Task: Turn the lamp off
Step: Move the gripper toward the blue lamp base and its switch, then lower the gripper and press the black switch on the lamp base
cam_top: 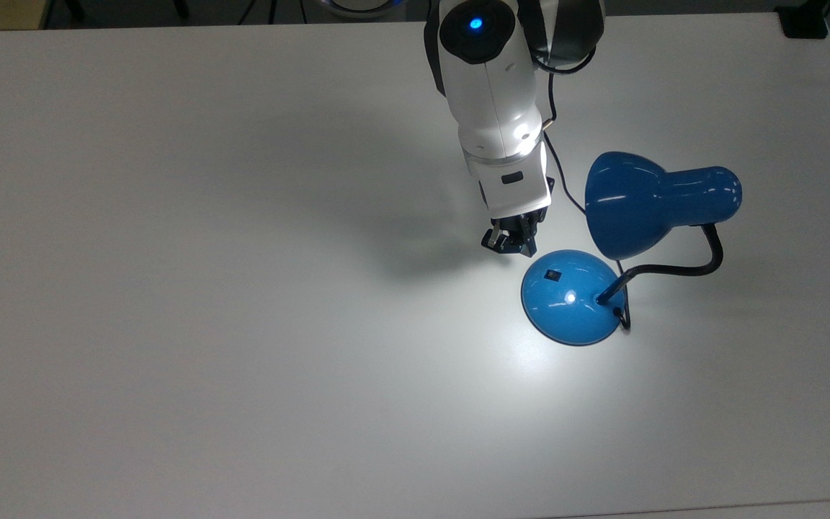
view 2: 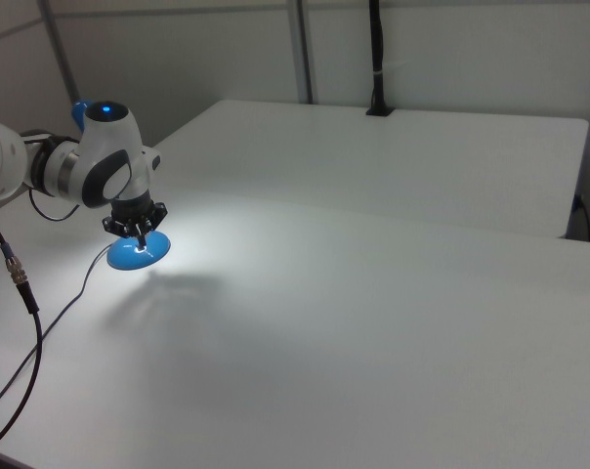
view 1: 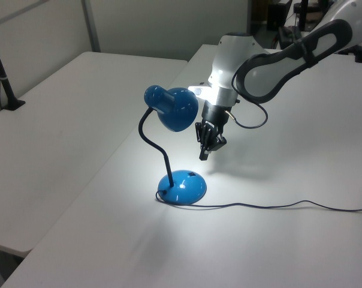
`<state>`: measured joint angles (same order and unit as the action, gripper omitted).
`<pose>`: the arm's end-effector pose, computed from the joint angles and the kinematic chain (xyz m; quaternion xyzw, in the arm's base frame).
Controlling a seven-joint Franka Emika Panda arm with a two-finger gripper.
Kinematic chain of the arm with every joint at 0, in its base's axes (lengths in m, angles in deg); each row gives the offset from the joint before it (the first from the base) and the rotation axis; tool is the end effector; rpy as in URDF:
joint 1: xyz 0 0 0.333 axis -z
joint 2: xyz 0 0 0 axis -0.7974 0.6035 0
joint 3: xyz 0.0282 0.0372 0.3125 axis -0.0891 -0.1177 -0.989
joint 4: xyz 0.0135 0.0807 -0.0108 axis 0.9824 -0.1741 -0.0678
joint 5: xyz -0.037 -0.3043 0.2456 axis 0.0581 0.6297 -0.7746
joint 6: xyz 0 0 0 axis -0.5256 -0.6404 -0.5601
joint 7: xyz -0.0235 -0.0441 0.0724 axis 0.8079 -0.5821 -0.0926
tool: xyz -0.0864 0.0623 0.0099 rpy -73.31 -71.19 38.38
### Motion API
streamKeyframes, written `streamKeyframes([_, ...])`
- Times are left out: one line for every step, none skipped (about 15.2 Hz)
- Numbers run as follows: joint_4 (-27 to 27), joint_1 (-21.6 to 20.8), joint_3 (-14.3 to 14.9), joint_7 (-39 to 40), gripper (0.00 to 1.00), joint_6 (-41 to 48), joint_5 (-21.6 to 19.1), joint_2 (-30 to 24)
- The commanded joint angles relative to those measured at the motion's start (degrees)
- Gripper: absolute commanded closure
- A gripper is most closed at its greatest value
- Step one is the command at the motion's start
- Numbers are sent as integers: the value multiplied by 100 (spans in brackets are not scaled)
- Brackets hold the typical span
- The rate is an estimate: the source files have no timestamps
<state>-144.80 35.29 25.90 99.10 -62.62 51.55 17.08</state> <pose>0.6507 0.2240 0.3564 -0.8766 -0.4500 -0.1489 0.0829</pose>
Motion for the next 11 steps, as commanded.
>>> streamKeyframes([202,-227,55,75,100,-121,-135,237])
streamKeyframes([307,-245,55,22,100,-121,-127,325])
streamKeyframes([551,-245,55,-48,100,-121,-109,491])
streamKeyframes([632,-245,55,-66,100,-121,-83,588])
streamKeyframes([677,-254,64,-66,100,-121,-74,659])
streamKeyframes([703,-254,64,-66,100,-121,-56,729])
streamKeyframes([738,-263,64,-66,100,-130,-56,765])
streamKeyframes([782,-263,64,-66,100,-130,-48,817])
streamKeyframes([791,-280,64,-66,100,-130,-39,861])
streamKeyframes([791,-324,64,-57,100,-130,-30,879])
streamKeyframes([783,-333,64,-57,100,-130,-21,897])
